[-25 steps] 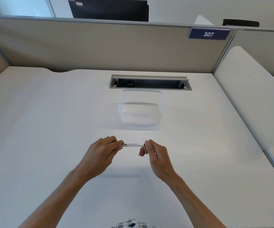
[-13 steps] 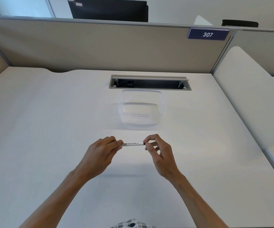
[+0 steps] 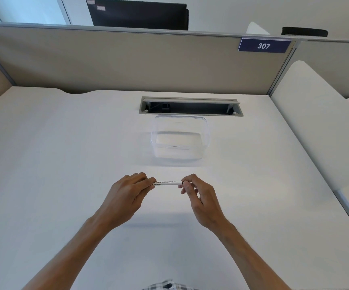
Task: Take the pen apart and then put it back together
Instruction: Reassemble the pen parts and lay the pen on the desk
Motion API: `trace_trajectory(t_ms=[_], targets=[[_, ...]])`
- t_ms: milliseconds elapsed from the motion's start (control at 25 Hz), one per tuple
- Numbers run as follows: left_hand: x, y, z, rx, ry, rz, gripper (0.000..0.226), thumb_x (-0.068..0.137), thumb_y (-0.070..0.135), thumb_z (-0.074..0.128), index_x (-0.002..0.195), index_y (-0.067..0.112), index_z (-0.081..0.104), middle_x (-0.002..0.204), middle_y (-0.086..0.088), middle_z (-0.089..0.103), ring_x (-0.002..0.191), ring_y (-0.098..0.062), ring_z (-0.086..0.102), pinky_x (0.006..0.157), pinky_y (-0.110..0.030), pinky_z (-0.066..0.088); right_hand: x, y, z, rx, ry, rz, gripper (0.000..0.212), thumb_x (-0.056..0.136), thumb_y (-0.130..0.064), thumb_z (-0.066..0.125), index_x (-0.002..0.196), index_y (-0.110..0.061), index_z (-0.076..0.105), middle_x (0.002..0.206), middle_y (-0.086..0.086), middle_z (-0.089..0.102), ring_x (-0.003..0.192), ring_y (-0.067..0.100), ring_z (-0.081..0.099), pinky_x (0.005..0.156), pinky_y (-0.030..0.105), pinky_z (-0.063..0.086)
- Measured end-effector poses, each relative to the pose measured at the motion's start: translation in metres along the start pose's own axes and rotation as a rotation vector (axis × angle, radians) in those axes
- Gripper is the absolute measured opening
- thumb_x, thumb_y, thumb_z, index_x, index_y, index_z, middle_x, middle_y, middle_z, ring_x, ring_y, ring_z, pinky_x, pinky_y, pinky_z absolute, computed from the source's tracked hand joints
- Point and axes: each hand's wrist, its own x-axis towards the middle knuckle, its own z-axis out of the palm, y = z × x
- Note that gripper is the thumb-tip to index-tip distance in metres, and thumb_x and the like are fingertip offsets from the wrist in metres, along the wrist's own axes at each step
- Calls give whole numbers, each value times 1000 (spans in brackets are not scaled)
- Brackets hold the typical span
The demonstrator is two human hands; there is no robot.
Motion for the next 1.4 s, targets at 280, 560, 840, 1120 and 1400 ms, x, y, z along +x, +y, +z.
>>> trace_trajectory(t_ms=[280, 560, 840, 1120, 1400], targets=[[1, 2, -2, 42, 5, 18, 22, 97, 24, 44, 99, 18, 64, 75, 9, 50, 60, -14, 38, 53, -28, 38, 0, -1, -1, -50, -49, -22, 20, 101, -26, 37, 85, -23, 50, 81, -7, 65, 72, 14, 58, 61, 15, 36], [1, 4, -5, 116, 17, 51, 25, 98, 23, 41, 100, 17, 66, 75, 6, 51, 57, -19, 38, 49, -32, 37, 3, -2, 2, 7, -80, -14, 26, 100, -24, 34, 76, -20, 43, 67, 3, 60, 54, 11, 42, 54, 24, 32], [2, 9, -6, 178, 50, 100, 25, 97, 17, 43, 100, 14, 67, 73, 3, 50, 56, -19, 35, 47, -32, 32, 5, -8, 4, 208, -99, 116, 35, 101, -26, 36, 68, -17, 37, 54, -2, 45, 54, 15, 42, 58, 26, 35], [3, 2, -7, 141, 5, 97, 25, 97, 19, 42, 104, 15, 66, 75, 4, 50, 59, -17, 39, 49, -32, 36, 6, -14, 1, 246, -89, 140, 40, 104, -28, 39, 67, -12, 40, 56, 5, 44, 55, 26, 40, 59, 33, 36], [3, -7, -11, 65, -6, -15, 27, 97, 26, 41, 105, 20, 66, 77, 9, 51, 61, -13, 34, 53, -25, 35, 0, -8, -3, -86, -25, 22, 13, 101, -42, 41, 107, -35, 49, 93, -19, 63, 88, 7, 64, 70, 28, 49]])
